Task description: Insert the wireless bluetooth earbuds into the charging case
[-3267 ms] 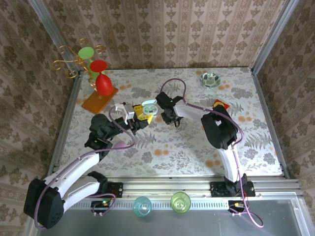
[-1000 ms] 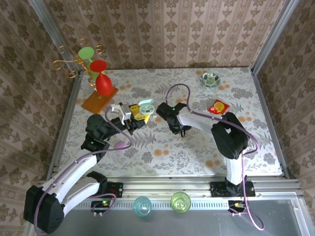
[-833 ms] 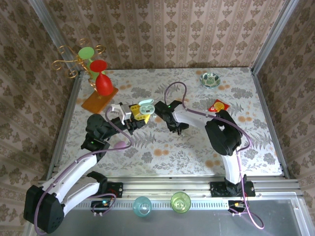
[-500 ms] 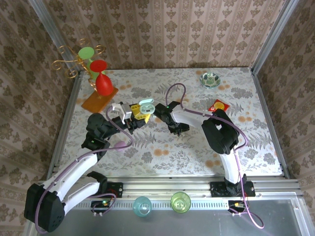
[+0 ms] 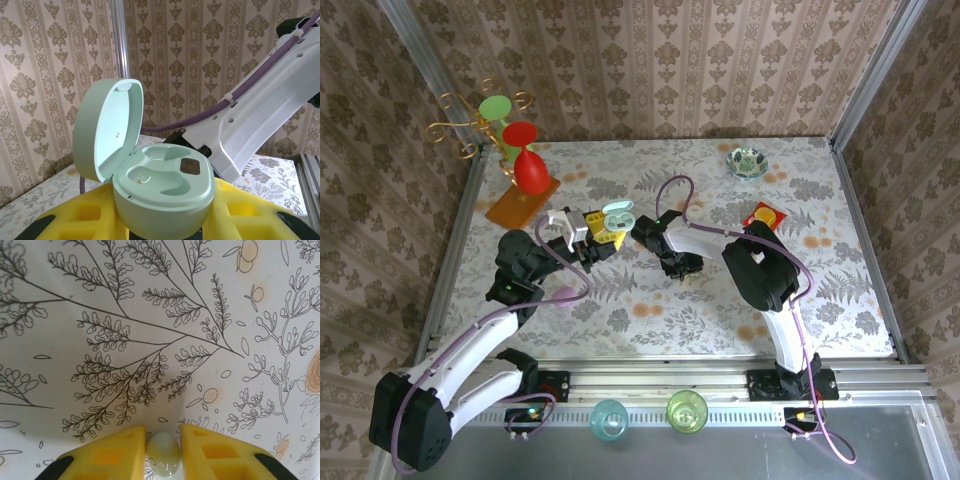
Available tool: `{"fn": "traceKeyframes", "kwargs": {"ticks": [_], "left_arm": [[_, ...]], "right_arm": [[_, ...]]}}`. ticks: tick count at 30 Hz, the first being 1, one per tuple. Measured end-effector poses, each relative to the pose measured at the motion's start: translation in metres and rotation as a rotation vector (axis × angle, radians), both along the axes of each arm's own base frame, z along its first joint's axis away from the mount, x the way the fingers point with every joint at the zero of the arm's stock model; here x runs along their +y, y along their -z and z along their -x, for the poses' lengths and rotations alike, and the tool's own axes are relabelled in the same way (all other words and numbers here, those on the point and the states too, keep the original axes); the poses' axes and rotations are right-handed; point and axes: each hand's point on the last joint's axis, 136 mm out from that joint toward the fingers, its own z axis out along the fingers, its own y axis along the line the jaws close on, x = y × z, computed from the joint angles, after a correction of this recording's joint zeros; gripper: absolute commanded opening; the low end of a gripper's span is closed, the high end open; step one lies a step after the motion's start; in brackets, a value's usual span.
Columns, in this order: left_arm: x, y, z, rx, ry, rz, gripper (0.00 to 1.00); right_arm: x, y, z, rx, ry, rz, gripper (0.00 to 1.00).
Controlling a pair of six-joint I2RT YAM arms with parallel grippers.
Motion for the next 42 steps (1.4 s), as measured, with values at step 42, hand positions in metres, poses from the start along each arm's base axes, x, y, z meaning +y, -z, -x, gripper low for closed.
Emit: {"fn": "traceKeyframes", "kwargs": {"ticks": [42], "left_arm": [[-0.015,0.022,-0.022,0.039,0.025,-0.006,0.25]], "right_arm": [[0.039,-0.208,0.008,-0.2,-0.136,-0.901,0.19]]}}
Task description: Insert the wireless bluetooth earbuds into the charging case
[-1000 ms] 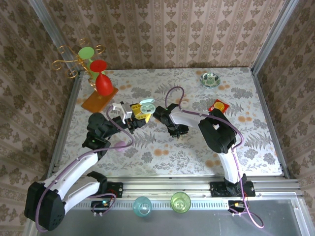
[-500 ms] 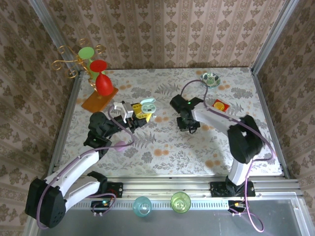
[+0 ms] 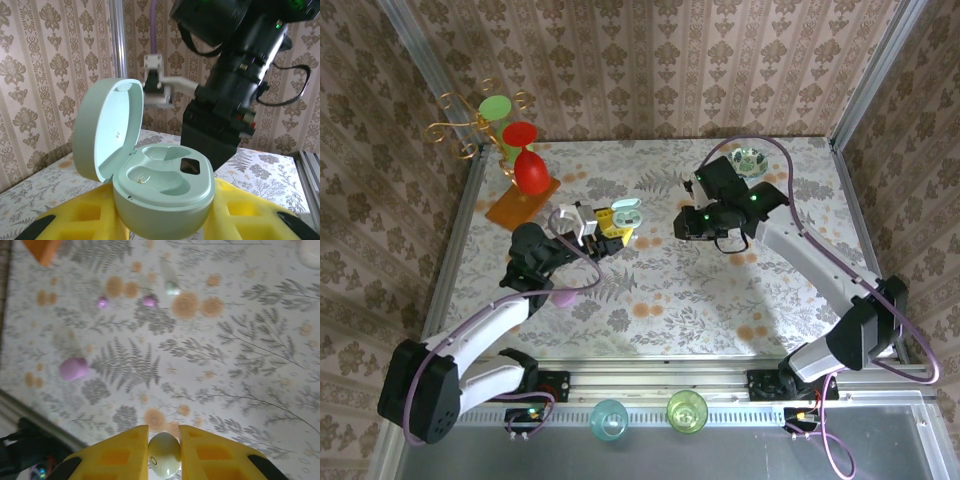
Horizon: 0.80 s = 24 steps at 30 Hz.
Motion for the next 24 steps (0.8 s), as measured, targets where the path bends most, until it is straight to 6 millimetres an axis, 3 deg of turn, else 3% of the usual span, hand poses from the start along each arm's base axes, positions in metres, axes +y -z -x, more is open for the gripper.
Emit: {"fn": "traceKeyframes", "kwargs": {"ticks": [15,21,24], "left_arm": [[-0.002,0.002,-0.001,-0.006,0.03,0.005,0.25],[-0.004,0.005,0.001,0.001,0.054,0.0,0.25],[-0.004,0.004,0.002,-0.004,0.061,0.002,0.24]], "right_arm": [[0.039,-0.1,0.027,-0.188,-0.209,-0.322,0.19],[0.054,-0.128,0.029,-0.248,-0.273,-0.375,0.17],[0.063,-0.132,0.025,-0.253,-0.291,-0.389,0.18]]}}
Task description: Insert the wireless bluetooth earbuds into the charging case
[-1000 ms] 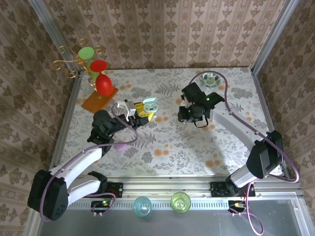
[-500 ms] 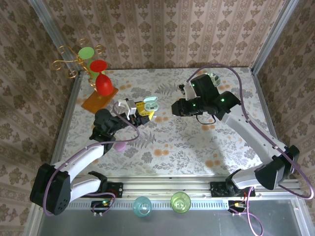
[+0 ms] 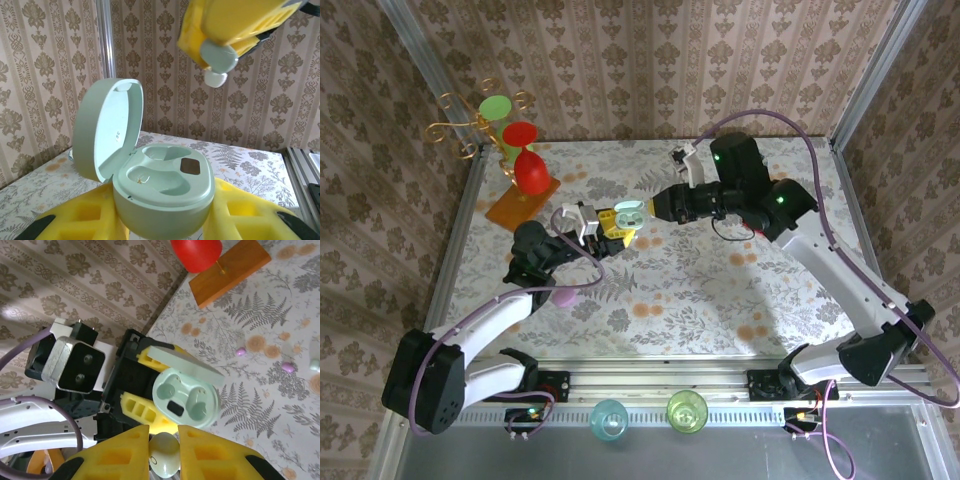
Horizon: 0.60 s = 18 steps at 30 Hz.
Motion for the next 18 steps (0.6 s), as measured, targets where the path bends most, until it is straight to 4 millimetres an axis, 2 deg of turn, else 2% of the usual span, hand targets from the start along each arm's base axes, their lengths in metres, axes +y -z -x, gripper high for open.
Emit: {"fn": "traceKeyframes", "kwargs": {"ticks": [7,18], "left_arm": [[0.0,-0.003,0.001,0.001,0.009,0.012,0.24],[0.0,-0.005,0.001,0.005,0.01,0.016,0.23]], "right_arm": [[0.017,0.018,-0.005,0.041,-0.033,0.02,0.18],[0.022,0.026,-0.007,0.056,-0.042,0.027,0.18]]}}
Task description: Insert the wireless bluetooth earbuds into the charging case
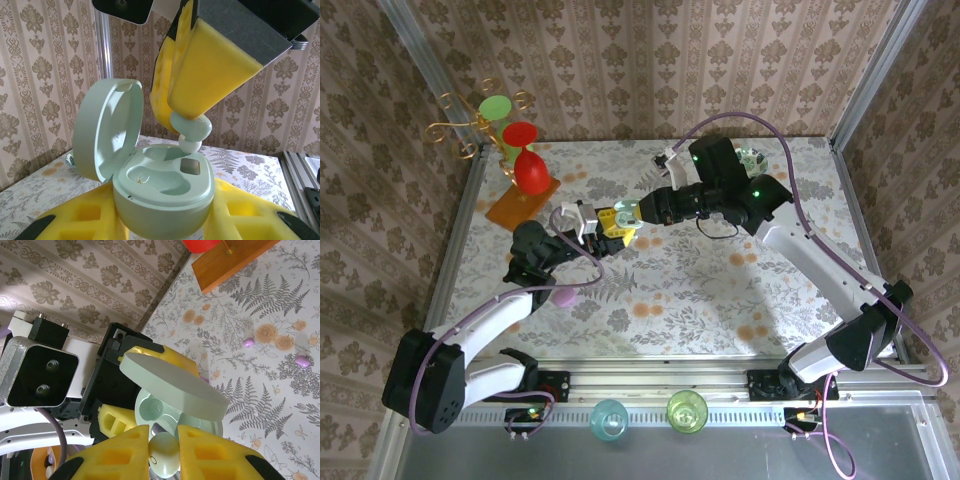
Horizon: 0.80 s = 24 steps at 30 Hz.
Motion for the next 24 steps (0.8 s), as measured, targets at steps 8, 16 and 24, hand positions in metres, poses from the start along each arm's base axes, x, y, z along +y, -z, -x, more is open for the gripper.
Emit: {"fn": "traceKeyframes", "kwargs": {"ticks": [8,16,24], "left_arm": [[-0.0005,-0.0004,0.0017,0.01,0.013,0.002,0.23],[-0.0006,-0.0019,0.0019,0.011,0.015,0.005,0.24],[-0.0006,-0.002,0.002,0.011,0.015,0.005,0.23]], "right_arm": [[0.0016,-0.0005,-0.0035,-0.013,0.002,-0.004,0.17],[0.0018,0.0005,-0.0056,-0.023,0.004,0.001,0.18],[-0.0007,0.0052,-0.0066,-0.039,0.005,0.03,0.28]]}}
